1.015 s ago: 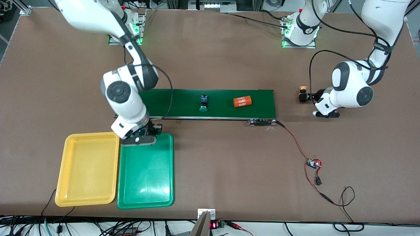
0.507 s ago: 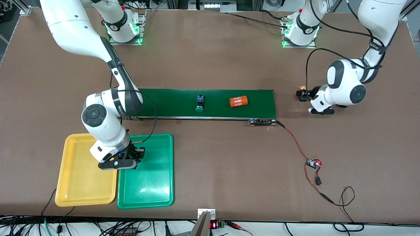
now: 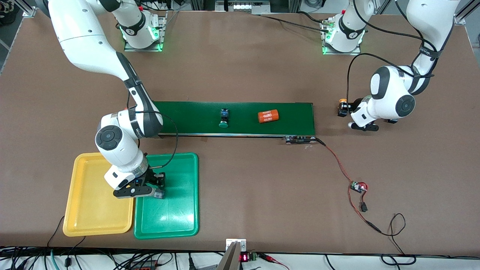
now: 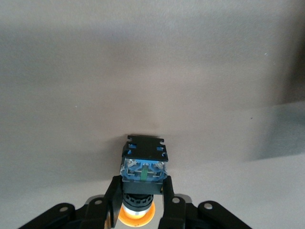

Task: Sort buttons by color to trays

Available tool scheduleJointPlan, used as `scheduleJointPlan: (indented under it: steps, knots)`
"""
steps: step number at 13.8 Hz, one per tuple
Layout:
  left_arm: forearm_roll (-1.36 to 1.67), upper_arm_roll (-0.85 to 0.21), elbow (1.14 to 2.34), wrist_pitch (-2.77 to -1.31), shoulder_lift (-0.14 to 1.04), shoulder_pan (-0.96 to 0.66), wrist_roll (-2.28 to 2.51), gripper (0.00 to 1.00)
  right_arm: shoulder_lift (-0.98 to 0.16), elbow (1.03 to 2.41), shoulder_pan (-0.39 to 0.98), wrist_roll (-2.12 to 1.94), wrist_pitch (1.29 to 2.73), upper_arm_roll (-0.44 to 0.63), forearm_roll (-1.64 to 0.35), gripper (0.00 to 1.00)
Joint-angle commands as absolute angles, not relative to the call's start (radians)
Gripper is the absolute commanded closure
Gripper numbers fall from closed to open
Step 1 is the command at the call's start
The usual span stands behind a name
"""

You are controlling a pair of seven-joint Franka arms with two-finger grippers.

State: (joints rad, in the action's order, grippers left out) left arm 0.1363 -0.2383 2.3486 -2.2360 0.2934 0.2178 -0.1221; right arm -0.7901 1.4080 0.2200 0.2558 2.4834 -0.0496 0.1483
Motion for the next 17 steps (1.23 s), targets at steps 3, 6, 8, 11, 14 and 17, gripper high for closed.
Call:
scheduleJointPlan:
  steps: [3,6,8,11,14,17]
  knots:
    - [0.144,-0.247,2.300,-2.119,0.166,0.169,-0.138,1.00,-0.801,1.391,0.212,0.239,2.470,-0.064,0.147,0.10]
    - [0.144,-0.299,2.151,-2.031,0.181,0.108,-0.117,1.00,-0.747,1.465,0.213,0.256,2.426,-0.074,0.120,0.00]
    - [0.146,-0.299,2.080,-2.031,0.222,0.049,-0.071,1.00,-0.697,1.483,0.224,0.354,2.297,-0.075,0.118,0.00]
    - [0.150,-0.299,2.042,-2.037,0.310,-0.010,0.062,1.00,-0.646,1.509,0.221,0.419,2.203,-0.110,0.092,0.00]
    - [0.156,-0.313,1.976,-2.037,0.368,-0.047,0.129,1.00,-0.608,1.578,0.224,0.434,2.207,-0.133,0.028,0.00]
    - [0.156,-0.316,1.970,-2.048,0.383,-0.074,0.205,1.00,-0.523,1.696,0.224,0.507,2.218,-0.164,0.025,0.00]
